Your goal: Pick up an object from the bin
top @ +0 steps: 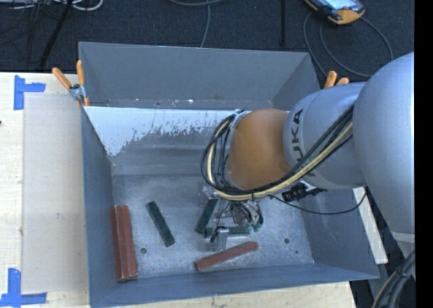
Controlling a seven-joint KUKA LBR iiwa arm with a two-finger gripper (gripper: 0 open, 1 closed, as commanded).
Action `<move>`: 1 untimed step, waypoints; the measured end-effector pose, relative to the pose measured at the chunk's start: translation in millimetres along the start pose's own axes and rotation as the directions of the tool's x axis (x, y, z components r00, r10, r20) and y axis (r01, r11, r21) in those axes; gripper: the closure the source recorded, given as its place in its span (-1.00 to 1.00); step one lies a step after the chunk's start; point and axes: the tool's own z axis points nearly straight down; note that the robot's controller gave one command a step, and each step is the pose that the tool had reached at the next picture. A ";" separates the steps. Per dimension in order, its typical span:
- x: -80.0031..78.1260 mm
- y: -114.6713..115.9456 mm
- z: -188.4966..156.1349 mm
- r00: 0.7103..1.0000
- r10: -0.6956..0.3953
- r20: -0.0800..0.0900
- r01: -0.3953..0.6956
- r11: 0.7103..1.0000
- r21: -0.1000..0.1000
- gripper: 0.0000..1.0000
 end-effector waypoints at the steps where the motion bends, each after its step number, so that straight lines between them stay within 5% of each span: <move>1: -0.9 -0.4 -1.9 1.000 0.002 0.003 -0.002 1.000 0.000 -1.00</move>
Offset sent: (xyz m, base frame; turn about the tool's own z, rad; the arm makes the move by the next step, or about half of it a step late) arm 0.0130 -0.0307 -0.0111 -0.1111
